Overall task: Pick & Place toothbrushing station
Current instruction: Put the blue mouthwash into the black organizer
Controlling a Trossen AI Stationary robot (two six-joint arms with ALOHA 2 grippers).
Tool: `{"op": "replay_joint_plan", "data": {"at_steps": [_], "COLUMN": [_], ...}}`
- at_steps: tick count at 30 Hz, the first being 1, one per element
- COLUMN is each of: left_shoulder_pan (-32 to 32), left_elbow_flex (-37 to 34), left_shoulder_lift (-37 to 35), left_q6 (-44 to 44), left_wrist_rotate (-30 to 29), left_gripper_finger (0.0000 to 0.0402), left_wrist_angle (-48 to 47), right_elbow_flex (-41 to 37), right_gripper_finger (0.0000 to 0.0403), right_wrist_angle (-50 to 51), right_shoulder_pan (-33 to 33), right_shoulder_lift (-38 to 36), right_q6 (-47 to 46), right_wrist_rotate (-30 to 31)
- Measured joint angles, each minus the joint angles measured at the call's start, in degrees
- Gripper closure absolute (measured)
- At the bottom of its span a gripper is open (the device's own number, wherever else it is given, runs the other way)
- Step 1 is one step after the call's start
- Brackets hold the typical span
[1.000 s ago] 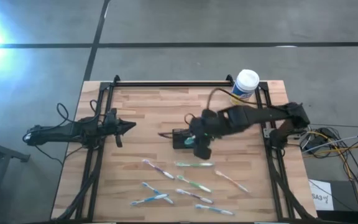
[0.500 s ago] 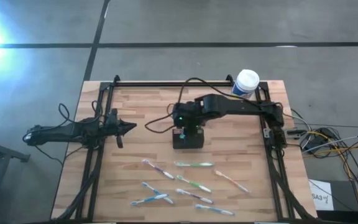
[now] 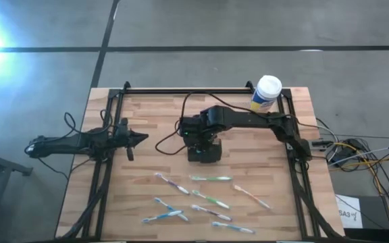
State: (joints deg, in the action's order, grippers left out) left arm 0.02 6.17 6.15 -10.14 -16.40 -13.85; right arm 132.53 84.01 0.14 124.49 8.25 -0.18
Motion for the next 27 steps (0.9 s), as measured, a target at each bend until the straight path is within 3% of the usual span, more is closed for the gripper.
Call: {"op": "replay_joint_plan", "data": {"at_steps": [8, 27], "left_shoulder_pan": [0.01, 0.01], "left_elbow_flex": [0.0, 0.0], "left_shoulder_lift": [0.0, 0.0], "left_q6": [-0.03, 0.01], "left_wrist_rotate": [0.0, 0.0], "left_gripper_finger": [0.0399, 0.0399], "left_wrist_angle": [-0.33, -0.37], "right_elbow_flex": [-1.21, -7.68], "right_gripper_finger": [0.0315, 0.0315], "right_wrist_angle": [-0.51, -6.42], "right_shoulder_pan": [-0.14, -0.24], "right_shoulder_lift": [0.08, 0.13], "right_q6": [6.13, 7.19], "right_wrist_rotate": [-1.02, -2.84]}}
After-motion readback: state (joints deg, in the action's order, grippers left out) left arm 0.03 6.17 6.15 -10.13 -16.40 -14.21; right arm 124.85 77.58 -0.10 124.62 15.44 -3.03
